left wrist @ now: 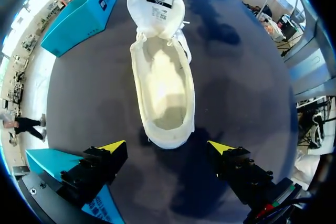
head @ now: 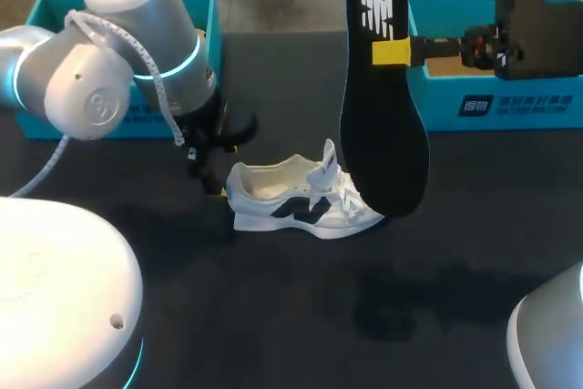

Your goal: Take the shoe out of the shoebox, open the shoe tongue, remove and reinsert the insole, then place the shoe into the shoebox

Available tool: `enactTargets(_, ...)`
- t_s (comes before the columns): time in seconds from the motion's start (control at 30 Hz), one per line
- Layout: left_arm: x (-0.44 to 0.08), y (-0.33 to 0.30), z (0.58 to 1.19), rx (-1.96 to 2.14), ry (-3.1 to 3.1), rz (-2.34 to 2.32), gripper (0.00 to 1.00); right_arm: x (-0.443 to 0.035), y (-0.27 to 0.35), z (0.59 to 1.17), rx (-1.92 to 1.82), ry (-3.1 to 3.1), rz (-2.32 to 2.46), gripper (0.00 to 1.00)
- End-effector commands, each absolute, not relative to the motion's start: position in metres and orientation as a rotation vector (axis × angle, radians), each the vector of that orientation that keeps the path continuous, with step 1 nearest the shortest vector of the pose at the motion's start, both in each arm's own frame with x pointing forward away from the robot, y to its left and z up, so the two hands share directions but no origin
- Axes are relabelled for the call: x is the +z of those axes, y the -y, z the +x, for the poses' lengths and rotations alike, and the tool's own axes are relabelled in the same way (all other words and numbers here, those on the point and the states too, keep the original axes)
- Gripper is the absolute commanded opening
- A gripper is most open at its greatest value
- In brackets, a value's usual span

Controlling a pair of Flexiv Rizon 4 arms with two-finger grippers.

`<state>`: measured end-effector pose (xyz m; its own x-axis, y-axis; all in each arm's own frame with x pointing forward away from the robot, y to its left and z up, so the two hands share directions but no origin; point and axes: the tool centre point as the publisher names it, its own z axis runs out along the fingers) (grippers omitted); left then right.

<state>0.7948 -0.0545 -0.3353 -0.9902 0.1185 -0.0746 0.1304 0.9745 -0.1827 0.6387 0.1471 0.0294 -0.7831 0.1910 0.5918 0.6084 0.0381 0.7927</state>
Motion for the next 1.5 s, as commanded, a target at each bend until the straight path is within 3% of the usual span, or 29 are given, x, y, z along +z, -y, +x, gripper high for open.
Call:
enactTargets(0.03, -0.331, 0.063, 0.794, -0.255, -3.060, 0.201, 1.00, 0.029, -0.150, 0.641, -1.799, 1.998, -0.812, 0.00)
enactTargets(1.5, -0.316, 0.079, 0.790, -0.282, -3.028, 0.232, 1.00, 0.029, -0.150, 0.641, -1.799, 1.998, -0.812, 0.00)
